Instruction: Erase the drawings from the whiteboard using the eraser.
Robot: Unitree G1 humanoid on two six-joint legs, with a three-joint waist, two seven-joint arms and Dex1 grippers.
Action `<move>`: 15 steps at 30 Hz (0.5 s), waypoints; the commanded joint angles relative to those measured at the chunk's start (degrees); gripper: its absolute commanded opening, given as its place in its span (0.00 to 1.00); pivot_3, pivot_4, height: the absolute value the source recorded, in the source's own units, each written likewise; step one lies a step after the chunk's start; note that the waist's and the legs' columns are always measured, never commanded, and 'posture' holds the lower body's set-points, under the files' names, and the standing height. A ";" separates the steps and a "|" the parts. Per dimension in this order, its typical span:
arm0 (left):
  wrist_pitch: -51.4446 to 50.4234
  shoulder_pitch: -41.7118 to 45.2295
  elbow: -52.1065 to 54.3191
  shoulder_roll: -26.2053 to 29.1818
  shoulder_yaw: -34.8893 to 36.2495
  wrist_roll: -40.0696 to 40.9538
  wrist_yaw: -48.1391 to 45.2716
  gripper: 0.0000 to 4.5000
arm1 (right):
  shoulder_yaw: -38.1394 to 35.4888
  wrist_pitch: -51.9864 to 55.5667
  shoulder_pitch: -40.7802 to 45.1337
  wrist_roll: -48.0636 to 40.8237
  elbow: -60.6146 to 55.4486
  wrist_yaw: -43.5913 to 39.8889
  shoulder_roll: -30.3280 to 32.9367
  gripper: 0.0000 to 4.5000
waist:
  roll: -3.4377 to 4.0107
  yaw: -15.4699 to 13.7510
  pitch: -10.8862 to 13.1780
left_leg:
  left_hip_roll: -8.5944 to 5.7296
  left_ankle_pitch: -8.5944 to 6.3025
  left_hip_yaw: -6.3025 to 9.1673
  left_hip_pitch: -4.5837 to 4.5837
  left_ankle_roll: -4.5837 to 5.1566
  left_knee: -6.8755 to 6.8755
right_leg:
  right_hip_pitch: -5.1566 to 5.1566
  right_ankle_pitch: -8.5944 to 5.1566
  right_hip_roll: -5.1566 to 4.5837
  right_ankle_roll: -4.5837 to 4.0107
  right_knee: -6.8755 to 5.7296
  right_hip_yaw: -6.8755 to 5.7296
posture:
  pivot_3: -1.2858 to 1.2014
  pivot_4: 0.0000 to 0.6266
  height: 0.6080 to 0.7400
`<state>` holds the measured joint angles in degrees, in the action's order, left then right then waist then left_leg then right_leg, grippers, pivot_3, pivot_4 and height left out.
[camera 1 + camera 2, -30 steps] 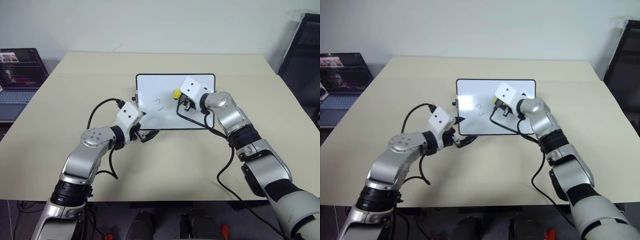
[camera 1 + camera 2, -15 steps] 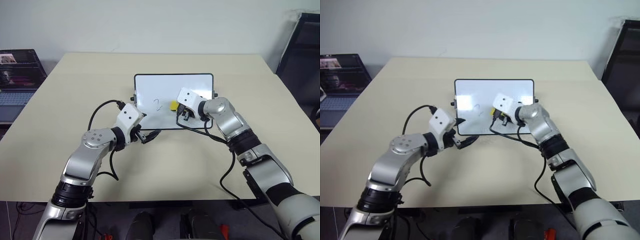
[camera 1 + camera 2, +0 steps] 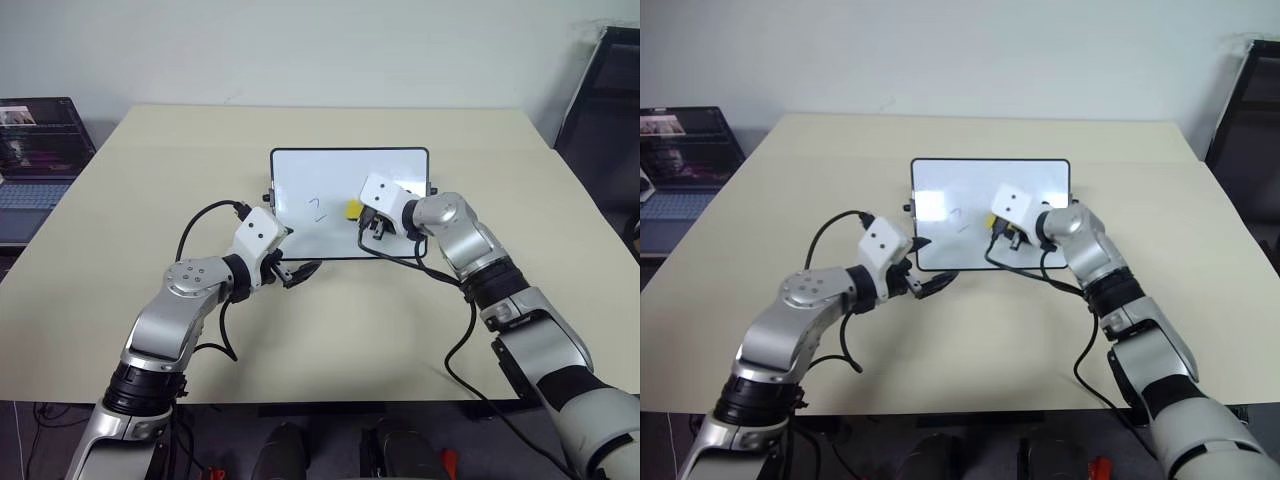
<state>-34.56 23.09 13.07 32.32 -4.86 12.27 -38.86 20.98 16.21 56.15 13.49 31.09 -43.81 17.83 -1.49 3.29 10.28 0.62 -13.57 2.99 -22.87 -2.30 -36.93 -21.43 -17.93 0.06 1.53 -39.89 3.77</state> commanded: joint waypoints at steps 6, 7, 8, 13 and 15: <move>0.57 0.00 2.14 0.05 0.87 0.26 0.41 1.00 | -2.31 -2.58 3.24 0.66 1.85 6.13 -1.25 0.26 | 0.00 0.02 0.01 | 0.00 0.00 0.00 -0.01 0.00 0.00 | -0.01 0.00 0.00 0.00 0.00 0.01 | 0.52 0.24 1.00; 0.57 -0.02 2.18 0.03 0.86 0.27 0.43 1.00 | -2.24 -3.19 3.92 0.82 2.80 6.88 -1.63 0.26 | 0.00 0.02 0.01 | 0.00 0.00 -0.01 -0.01 0.00 0.00 | -0.02 0.00 0.00 0.00 0.00 0.01 | 0.52 0.24 1.00; 0.58 0.05 2.16 -0.02 0.80 0.24 0.49 1.00 | -2.15 -3.65 4.50 0.79 3.79 7.23 -2.00 0.26 | 0.00 0.02 0.01 | 0.00 0.00 0.00 -0.01 0.00 0.01 | -0.03 0.00 0.00 0.00 0.00 0.01 | 0.52 0.24 1.00; 0.43 -0.27 2.66 -0.06 0.78 0.19 1.07 1.00 | -1.98 -6.75 8.05 1.40 9.99 10.24 -4.48 0.26 | 0.00 0.04 0.02 | 0.00 0.00 -0.03 -0.04 0.00 0.06 | -0.07 0.00 0.00 0.00 0.03 0.01 | 0.52 0.24 1.00; 0.25 -0.82 3.24 0.00 0.84 0.28 1.26 1.00 | -1.89 -7.76 8.96 1.35 11.47 10.46 -5.14 0.26 | 0.00 0.03 0.02 | 0.01 0.00 -0.01 -0.06 0.00 0.07 | -0.08 0.00 0.00 0.00 0.04 0.02 | 0.52 0.24 1.00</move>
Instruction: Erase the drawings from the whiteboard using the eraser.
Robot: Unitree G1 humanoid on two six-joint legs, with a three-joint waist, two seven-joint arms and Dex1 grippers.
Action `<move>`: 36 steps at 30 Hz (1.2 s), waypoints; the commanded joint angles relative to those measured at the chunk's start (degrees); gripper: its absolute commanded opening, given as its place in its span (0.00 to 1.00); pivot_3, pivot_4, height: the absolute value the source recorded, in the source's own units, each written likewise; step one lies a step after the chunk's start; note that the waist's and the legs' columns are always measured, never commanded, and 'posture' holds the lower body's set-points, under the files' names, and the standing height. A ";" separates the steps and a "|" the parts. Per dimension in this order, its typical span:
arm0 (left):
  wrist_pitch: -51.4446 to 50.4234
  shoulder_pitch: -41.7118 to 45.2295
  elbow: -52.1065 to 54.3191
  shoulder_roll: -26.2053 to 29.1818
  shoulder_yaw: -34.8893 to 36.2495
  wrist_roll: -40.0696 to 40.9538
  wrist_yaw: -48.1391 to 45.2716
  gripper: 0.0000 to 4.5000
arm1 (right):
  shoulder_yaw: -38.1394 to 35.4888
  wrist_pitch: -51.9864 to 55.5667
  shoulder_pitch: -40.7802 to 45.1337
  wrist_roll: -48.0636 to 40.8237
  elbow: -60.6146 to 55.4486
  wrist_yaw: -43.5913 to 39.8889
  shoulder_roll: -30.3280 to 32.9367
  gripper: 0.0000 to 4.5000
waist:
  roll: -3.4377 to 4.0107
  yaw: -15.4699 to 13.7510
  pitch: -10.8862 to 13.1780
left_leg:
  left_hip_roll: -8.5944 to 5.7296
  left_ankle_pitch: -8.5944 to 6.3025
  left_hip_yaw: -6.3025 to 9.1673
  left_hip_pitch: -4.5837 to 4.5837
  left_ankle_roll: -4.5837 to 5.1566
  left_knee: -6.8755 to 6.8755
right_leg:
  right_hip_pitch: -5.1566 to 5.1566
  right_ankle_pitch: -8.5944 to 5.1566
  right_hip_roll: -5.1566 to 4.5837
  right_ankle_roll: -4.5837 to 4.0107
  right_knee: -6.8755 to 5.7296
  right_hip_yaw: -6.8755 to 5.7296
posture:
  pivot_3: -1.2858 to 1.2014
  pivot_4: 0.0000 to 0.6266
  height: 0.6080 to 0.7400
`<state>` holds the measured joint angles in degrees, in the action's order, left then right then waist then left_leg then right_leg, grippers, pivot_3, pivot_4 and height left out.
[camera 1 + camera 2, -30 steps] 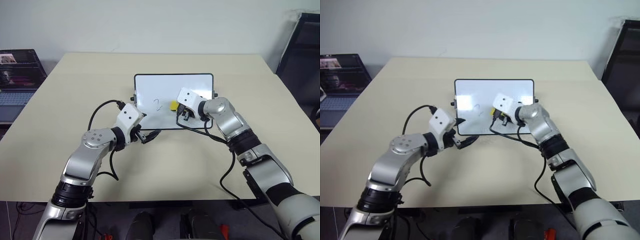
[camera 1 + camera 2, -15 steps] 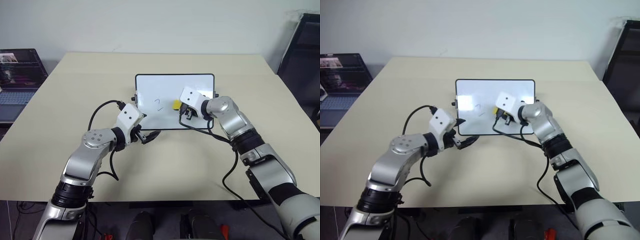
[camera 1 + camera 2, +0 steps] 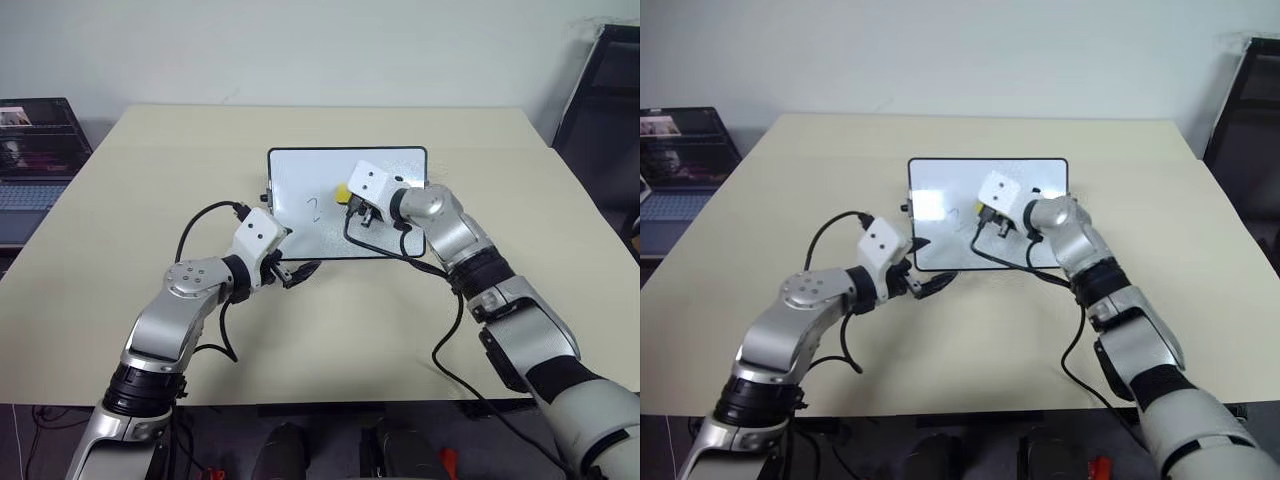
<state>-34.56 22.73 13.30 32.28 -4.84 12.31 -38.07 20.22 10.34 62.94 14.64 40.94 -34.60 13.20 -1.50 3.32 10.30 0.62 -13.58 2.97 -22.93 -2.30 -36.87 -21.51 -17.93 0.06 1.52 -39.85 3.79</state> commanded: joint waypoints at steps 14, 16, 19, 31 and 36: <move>-0.90 -1.53 4.15 -0.03 1.63 0.77 1.95 1.00 | -0.52 -5.38 0.80 2.16 -0.18 1.34 1.13 0.26 | 0.01 -0.04 0.01 | 0.00 0.00 0.03 0.00 0.00 0.00 | 0.01 0.00 0.00 0.00 0.00 0.02 | 0.52 0.24 1.00; -1.29 -1.68 3.95 -0.57 2.57 1.12 2.80 1.00 | -3.56 -3.69 -0.16 -0.94 -3.26 1.35 0.75 0.26 | 0.01 -0.06 0.03 | 0.00 0.00 0.02 -0.02 0.00 0.00 | 0.00 0.00 0.00 0.00 0.00 0.02 | 0.52 0.24 1.00; -1.14 -2.35 2.80 -1.77 5.83 1.80 5.27 1.00 | -9.61 3.86 -6.31 -9.32 -17.46 -2.59 0.64 0.26 | 0.02 -0.16 0.03 | 0.01 0.00 0.09 -0.10 0.00 0.01 | -0.02 0.00 -0.01 0.00 0.08 0.03 | 0.52 0.24 1.00; 1.22 -6.04 -0.14 -5.97 12.44 2.32 12.29 1.00 | -16.05 15.13 -30.88 -23.37 -51.46 -3.69 2.37 0.26 | 0.01 -0.61 0.03 | 0.00 -0.03 0.23 -0.31 0.00 0.02 | -0.04 0.00 -0.07 0.00 0.41 -0.09 | 0.52 0.24 1.00; 0.76 -5.70 -0.22 -5.74 12.60 2.67 12.52 1.00 | -14.26 14.59 -38.98 -23.55 -56.79 -1.69 2.08 0.26 | 0.01 -0.67 0.03 | -0.01 -0.03 0.23 -0.31 0.00 0.03 | -0.03 0.00 -0.07 0.01 0.42 -0.09 | 0.52 0.24 1.00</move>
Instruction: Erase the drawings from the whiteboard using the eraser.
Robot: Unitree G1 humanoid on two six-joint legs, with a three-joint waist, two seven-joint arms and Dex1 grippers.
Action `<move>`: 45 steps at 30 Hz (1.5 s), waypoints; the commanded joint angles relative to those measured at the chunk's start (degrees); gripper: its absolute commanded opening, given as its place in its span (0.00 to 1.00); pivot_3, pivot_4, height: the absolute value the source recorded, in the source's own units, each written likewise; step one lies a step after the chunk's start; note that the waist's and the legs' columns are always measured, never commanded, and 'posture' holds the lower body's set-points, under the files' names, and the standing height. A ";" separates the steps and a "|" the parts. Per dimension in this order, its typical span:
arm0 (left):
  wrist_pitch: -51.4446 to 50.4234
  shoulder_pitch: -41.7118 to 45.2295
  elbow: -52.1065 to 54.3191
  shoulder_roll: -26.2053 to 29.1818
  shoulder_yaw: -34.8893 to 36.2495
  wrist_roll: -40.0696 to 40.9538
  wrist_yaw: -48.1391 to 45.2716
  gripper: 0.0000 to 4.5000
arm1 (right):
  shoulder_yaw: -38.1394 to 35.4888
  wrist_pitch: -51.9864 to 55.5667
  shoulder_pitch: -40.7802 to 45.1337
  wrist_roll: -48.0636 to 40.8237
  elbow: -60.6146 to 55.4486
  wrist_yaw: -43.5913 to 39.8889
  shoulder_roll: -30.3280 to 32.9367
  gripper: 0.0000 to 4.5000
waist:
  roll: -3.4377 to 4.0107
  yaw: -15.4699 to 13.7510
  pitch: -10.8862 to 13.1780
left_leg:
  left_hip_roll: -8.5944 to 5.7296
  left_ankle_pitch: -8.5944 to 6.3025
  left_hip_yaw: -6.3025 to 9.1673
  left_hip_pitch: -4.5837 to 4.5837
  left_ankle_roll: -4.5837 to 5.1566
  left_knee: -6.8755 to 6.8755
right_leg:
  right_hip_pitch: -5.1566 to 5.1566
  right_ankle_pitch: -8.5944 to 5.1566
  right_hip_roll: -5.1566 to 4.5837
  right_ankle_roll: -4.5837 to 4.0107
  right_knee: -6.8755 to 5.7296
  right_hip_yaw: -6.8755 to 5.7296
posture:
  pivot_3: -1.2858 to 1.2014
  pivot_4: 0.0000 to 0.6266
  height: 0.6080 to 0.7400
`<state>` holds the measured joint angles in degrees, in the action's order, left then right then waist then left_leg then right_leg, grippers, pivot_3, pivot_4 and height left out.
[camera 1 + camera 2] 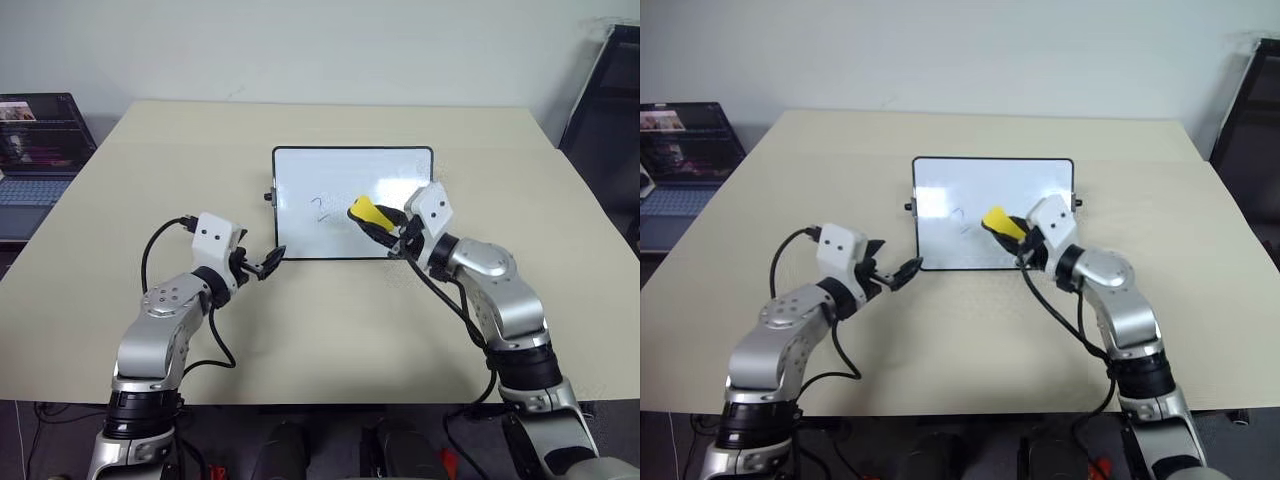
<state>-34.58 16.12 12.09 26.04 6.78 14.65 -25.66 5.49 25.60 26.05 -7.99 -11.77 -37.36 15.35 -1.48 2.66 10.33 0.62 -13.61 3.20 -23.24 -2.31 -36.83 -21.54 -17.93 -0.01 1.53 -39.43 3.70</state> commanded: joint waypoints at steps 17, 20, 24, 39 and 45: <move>-1.07 6.68 -3.17 1.60 -2.53 -1.30 -0.27 1.00 | 9.75 -6.82 21.97 10.72 23.17 4.37 -1.84 0.26 | -0.01 0.37 0.01 | 0.00 0.01 -0.13 0.14 -0.01 0.00 | 0.01 0.01 0.04 0.00 -0.11 -0.01 | 0.52 0.24 1.00; -0.70 7.35 -4.36 2.34 -3.98 -1.91 -1.46 1.00 | 12.57 -10.39 29.42 14.02 32.44 3.51 -3.04 0.26 | -0.01 0.41 0.01 | 0.00 0.01 -0.15 0.13 -0.01 0.02 | -0.01 0.01 0.03 0.00 -0.08 -0.02 | 0.52 0.24 1.00; -0.07 7.60 -4.86 2.63 -5.17 -2.47 -2.23 1.00 | 14.93 -14.85 37.36 16.87 45.12 3.04 -5.62 0.26 | -0.01 0.45 0.01 | 0.00 0.00 -0.19 0.11 0.00 0.03 | -0.05 0.01 0.01 0.00 -0.04 -0.05 | 0.52 0.24 1.00; -0.34 4.71 -1.79 2.17 -5.21 -2.32 -2.65 1.00 | 17.75 -21.82 44.02 23.87 63.59 0.41 -7.45 0.26 | 0.00 0.51 0.01 | 0.00 0.01 -0.12 -0.02 -0.01 -0.04 | -0.23 0.01 -0.03 -0.01 -0.31 0.01 | 0.52 0.24 1.00; -0.93 5.58 -1.57 1.64 -5.96 -2.29 -2.70 1.00 | 15.39 -19.41 44.48 21.90 64.35 -2.75 -7.48 0.26 | 0.00 0.48 0.01 | -0.03 0.02 -0.12 0.02 -0.02 -0.11 | -0.23 0.01 -0.03 -0.01 -0.49 0.00 | 0.52 0.24 1.00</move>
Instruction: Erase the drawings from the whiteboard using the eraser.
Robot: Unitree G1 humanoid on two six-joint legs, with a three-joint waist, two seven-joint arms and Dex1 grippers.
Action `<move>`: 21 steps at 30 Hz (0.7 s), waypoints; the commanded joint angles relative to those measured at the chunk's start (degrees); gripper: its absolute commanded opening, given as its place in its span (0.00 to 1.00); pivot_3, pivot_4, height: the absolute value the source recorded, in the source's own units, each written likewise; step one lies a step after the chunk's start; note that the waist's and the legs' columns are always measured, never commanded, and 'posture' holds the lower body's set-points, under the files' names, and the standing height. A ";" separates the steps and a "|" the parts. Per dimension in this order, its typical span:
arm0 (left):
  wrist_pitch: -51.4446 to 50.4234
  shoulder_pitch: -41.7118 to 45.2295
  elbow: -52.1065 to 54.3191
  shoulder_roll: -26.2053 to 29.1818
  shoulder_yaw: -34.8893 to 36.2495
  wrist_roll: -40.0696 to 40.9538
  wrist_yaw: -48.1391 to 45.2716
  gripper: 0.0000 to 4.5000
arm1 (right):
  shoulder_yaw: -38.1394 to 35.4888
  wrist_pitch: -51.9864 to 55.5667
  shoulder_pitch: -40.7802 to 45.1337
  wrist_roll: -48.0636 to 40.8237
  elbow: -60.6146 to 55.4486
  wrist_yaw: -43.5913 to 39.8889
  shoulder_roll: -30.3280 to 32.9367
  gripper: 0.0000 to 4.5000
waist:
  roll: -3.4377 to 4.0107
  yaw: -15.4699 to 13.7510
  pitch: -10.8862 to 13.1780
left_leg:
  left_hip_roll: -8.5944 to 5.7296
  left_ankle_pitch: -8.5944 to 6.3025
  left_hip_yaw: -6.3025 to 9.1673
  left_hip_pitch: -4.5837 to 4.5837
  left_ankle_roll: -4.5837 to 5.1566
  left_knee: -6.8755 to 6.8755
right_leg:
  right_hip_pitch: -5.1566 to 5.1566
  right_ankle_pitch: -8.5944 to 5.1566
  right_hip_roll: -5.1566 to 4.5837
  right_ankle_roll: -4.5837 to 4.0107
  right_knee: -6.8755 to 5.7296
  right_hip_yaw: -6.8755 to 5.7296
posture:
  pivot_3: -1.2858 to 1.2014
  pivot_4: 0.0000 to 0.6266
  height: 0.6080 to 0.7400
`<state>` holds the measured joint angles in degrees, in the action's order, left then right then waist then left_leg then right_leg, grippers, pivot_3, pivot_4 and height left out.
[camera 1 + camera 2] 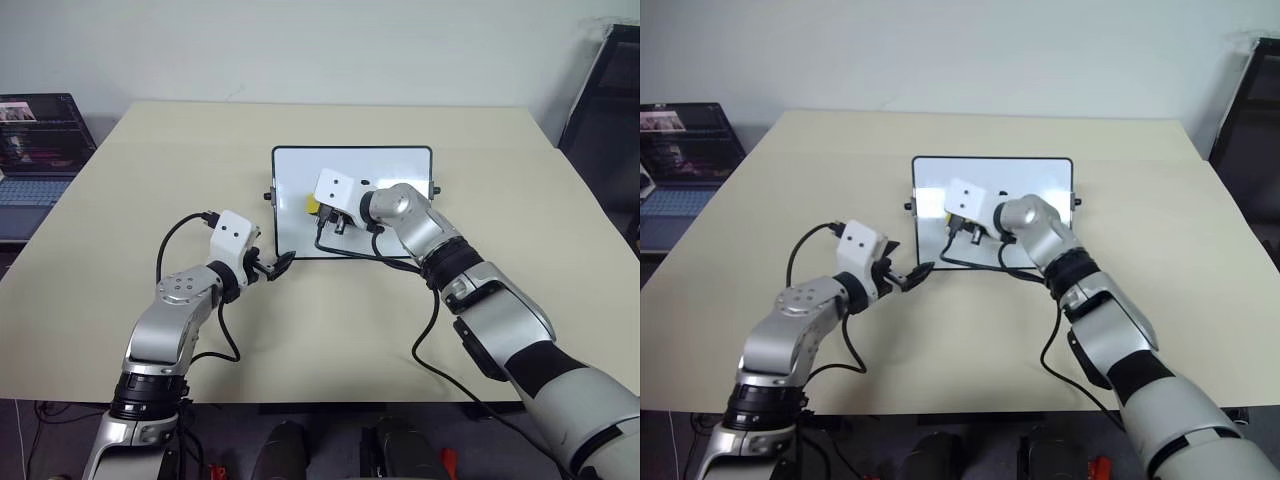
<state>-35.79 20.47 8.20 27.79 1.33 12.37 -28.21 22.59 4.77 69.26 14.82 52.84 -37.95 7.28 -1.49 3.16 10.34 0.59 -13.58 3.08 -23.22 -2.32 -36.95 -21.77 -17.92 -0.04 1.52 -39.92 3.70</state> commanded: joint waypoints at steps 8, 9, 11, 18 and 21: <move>0.12 1.33 2.31 0.03 -0.88 0.28 -0.44 1.00 | -1.39 1.33 -0.27 1.09 -2.92 -1.71 0.99 0.26 | 0.00 0.04 0.00 | 0.01 0.00 -0.01 0.00 0.00 0.02 | -0.01 0.00 0.00 0.00 0.00 0.00 | 0.52 0.24 1.00; 0.11 1.32 2.32 0.06 -0.89 0.31 -0.48 1.00 | -2.02 0.50 0.69 1.31 -2.00 0.93 0.83 0.26 | 0.00 0.05 0.00 | 0.01 0.00 -0.01 0.01 0.00 0.01 | -0.01 0.00 0.00 0.00 -0.01 -0.01 | 0.52 0.24 1.00; 0.07 1.30 2.38 0.12 -0.91 0.38 -0.61 1.00 | -2.67 -0.89 2.18 1.62 -0.36 4.46 0.81 0.26 | 0.01 0.06 0.01 | 0.00 0.00 -0.03 0.03 -0.01 0.01 | -0.02 0.00 0.00 0.00 -0.04 0.01 | 0.52 0.24 1.00; -0.28 0.83 3.13 0.06 -0.84 0.46 -0.53 1.00 | -0.50 -0.51 0.20 1.92 -0.71 -2.08 1.06 0.26 | 0.01 0.08 0.01 | 0.00 0.00 -0.06 0.02 -0.01 0.05 | -0.02 0.00 0.00 0.00 0.01 0.01 | 0.52 0.24 1.00; -0.57 0.58 3.64 0.06 -0.77 0.55 -0.51 1.00 | 1.27 0.78 -2.12 2.37 -3.95 -7.20 1.62 0.26 | 0.01 0.08 0.01 | 0.01 0.00 -0.05 0.03 -0.01 0.05 | -0.01 0.00 0.00 0.00 0.01 0.01 | 0.52 0.24 1.00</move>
<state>-36.30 20.73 8.99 27.68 0.28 12.60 -28.60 22.85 4.58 67.84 16.74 50.91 -42.49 8.36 -1.48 3.24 10.35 0.59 -13.58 3.03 -23.18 -2.33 -36.91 -21.77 -17.92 -0.03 1.52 -39.92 3.71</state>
